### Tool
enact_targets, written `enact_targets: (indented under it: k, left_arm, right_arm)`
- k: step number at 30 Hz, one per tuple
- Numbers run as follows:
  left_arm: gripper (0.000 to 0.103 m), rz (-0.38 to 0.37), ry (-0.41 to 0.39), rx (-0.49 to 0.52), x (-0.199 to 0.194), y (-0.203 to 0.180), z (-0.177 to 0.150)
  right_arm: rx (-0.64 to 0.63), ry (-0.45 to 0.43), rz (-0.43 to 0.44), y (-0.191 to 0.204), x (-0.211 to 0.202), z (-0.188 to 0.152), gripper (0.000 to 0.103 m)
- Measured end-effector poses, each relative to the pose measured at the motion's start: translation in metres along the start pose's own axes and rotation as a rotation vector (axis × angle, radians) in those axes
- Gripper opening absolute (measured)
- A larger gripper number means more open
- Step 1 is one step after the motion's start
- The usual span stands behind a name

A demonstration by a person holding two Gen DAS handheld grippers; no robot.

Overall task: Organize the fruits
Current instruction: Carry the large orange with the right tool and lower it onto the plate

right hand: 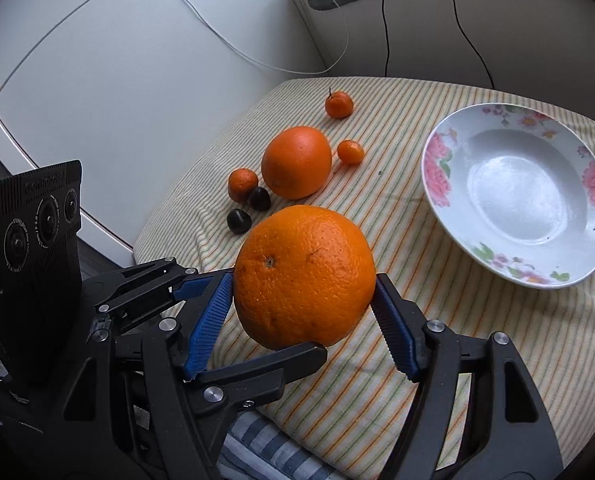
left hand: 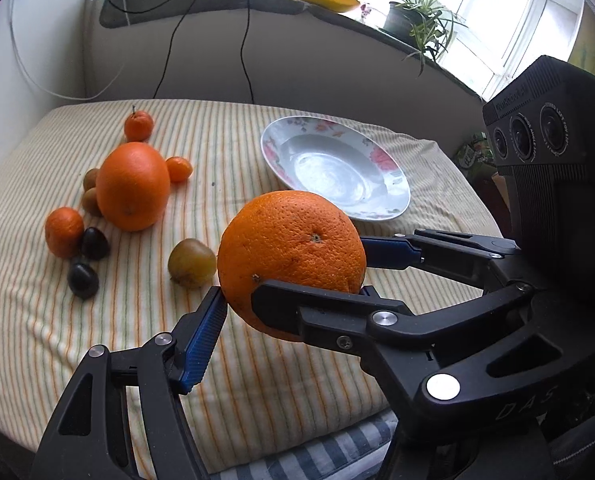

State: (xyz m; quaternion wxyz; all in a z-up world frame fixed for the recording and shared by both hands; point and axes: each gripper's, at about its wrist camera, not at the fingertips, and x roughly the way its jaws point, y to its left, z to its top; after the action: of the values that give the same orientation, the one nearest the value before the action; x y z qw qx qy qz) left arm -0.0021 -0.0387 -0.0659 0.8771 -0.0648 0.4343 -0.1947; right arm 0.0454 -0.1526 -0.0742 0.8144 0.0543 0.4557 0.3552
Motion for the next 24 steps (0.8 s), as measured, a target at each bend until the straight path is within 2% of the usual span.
enact_targets:
  k: [13, 24]
  left_arm:
    - [0.067, -0.045, -0.029, 0.085, 0.026, -0.034, 0.041]
    - [0.067, -0.059, -0.01, 0.108, 0.064, -0.044, 0.074]
  right_arm:
    - [0.043, -0.086, -0.066, -0.044, -0.038, 0.025, 0.074]
    - [0.084, -0.112, -0.093, -0.081, -0.043, 0.043, 0.074]
